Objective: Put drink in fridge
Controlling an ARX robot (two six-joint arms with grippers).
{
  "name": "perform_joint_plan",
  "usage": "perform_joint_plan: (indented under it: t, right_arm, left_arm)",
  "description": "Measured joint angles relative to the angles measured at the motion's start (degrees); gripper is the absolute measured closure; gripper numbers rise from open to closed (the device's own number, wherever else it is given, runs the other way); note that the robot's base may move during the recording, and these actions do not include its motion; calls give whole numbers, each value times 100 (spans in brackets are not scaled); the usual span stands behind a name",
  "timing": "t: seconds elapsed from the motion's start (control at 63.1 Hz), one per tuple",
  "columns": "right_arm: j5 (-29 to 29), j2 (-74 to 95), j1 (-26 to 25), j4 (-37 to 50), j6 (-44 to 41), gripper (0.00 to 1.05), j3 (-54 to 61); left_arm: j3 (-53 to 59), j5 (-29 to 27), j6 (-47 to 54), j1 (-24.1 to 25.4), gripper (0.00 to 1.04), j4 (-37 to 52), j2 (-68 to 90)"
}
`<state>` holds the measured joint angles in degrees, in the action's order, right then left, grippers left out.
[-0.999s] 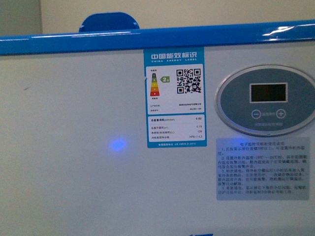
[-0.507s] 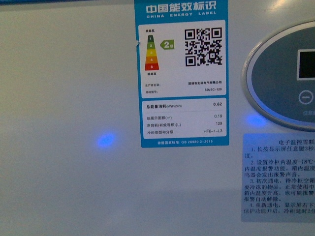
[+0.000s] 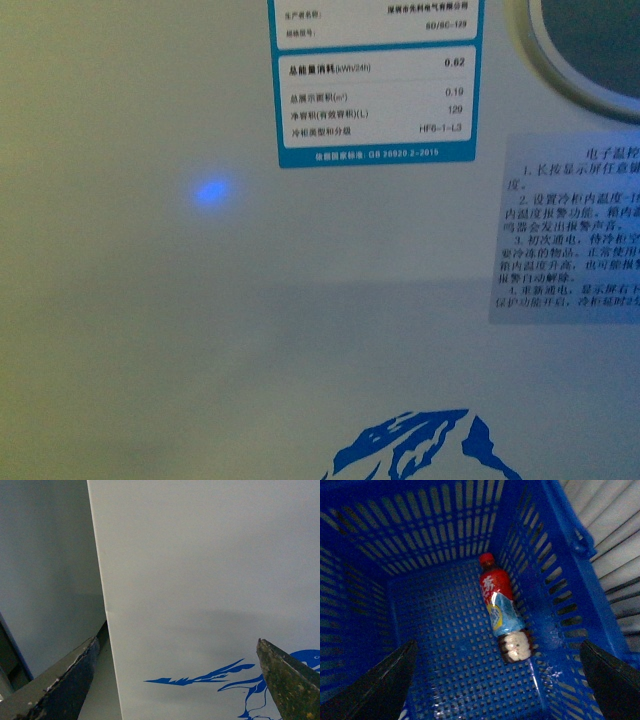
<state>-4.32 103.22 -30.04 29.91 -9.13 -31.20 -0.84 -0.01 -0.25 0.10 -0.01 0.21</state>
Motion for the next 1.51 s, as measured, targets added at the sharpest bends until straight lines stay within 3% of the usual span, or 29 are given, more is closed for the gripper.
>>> perform_joint_plan:
  t: [0.27, 0.666, 1.205, 1.506]
  right_arm:
    - [824, 2914, 450, 636, -140, 7, -1495]
    - [1709, 5362, 535, 529, -223, 7, -3742]
    - [2111, 6843, 540, -382, 9, 7, -5805]
    - [2304, 7232, 527, -575, 57, 7, -6284]
  left_arm:
    - [0, 0, 0, 0, 8, 0, 0]
    - [0, 2, 0, 0, 8, 0, 0]
    - [0, 2, 2, 0, 8, 0, 0]
    - [0, 2, 2, 0, 8, 0, 0]
